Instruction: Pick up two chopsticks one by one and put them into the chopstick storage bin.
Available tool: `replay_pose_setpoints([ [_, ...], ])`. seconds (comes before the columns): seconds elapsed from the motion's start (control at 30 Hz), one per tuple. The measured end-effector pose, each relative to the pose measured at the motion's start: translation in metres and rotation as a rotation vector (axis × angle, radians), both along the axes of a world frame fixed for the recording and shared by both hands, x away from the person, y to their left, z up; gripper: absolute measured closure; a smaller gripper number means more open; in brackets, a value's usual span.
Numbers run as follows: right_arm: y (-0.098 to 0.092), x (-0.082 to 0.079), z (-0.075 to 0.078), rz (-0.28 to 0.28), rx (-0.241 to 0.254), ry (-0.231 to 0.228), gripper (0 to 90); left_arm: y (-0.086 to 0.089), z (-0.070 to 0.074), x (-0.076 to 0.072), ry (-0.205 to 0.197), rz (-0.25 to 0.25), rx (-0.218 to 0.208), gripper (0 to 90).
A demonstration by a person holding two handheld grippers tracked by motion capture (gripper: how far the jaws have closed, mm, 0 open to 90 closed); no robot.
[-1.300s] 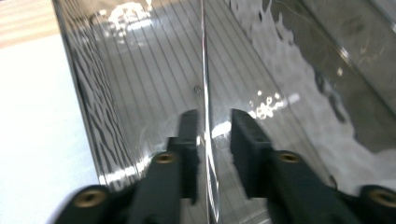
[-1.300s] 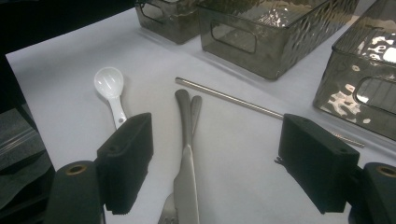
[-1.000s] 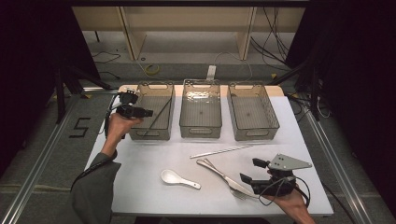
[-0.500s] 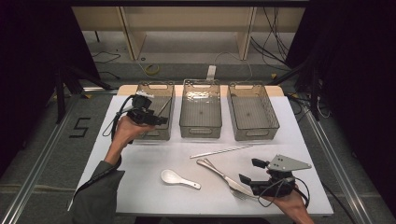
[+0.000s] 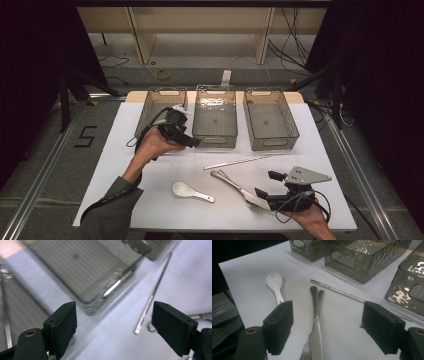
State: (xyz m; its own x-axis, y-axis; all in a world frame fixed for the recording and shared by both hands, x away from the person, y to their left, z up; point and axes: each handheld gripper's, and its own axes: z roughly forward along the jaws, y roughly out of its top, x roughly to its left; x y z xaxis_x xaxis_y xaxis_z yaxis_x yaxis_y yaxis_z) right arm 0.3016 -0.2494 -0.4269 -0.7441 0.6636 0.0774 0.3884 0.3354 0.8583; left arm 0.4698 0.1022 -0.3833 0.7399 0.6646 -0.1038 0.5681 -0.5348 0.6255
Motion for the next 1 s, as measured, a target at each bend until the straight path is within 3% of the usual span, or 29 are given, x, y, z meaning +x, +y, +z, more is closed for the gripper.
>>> replay_pose_setpoints([
  [0.23,0.000,0.000,0.000,0.001,0.009,0.002,26.4,-0.031,-0.017,-0.007,0.049,-0.097,0.098,20.5],
  [0.43,0.001,0.001,-0.001,0.008,-0.001,0.009,26.4,-0.047,-0.026,-0.004,0.073,-0.123,0.154,26.1],
  [0.8,0.002,0.001,-0.001,0.014,-0.011,0.012,26.5,-0.070,-0.049,0.002,0.160,-0.159,0.226,38.2],
  [1.0,0.002,0.001,-0.001,0.017,-0.015,0.010,26.6,-0.086,-0.056,0.002,0.171,-0.193,0.273,45.7],
])
